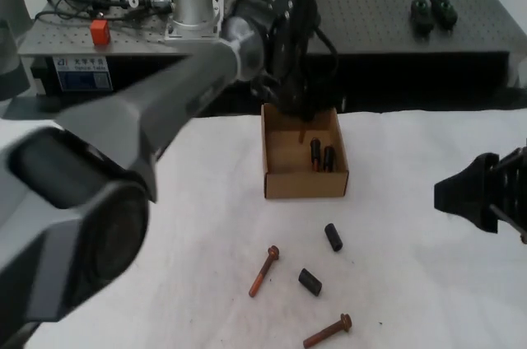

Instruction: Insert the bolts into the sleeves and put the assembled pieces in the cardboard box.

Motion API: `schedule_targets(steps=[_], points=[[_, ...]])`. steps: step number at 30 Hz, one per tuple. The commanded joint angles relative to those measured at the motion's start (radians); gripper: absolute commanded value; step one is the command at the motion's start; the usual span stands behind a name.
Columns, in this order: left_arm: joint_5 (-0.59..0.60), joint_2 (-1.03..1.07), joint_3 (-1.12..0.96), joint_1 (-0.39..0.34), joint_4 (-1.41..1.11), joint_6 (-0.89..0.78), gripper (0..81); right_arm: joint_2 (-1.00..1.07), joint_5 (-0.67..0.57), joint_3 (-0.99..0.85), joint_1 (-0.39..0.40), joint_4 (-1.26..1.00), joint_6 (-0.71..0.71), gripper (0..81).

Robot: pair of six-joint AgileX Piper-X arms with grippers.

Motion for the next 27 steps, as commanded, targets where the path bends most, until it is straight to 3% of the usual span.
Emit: schedule_targets(steps=[1,4,8,10,17,22,27], points=[[-0.003,0.037,-0.047,-0.002,0.041,-0.039,0.4,0.015,0.039,-0.003,0.015,0.046,-0.013,44.1],[0.007,0.051,-0.047,-0.002,0.041,-0.086,7.4,0.054,0.039,-0.003,0.015,0.082,-0.013,44.1],[0.074,0.054,-0.047,-0.002,0.044,-0.134,26.7,0.117,0.041,-0.003,0.023,0.072,-0.015,44.1],[0.074,0.054,-0.047,-0.002,0.051,-0.157,32.1,0.154,0.047,-0.003,0.037,0.035,-0.020,44.1],[0.112,-0.032,-0.047,-0.002,0.193,-0.105,33.0,0.394,0.125,-0.059,0.138,-0.015,-0.078,44.1],[-0.148,-0.166,-0.031,-0.002,0.335,0.004,32.6,0.623,0.187,-0.198,0.208,-0.015,-0.140,44.1],[-0.226,-0.299,0.104,0.015,0.318,0.047,28.8,0.844,0.231,-0.355,0.260,-0.009,-0.201,44.1]])
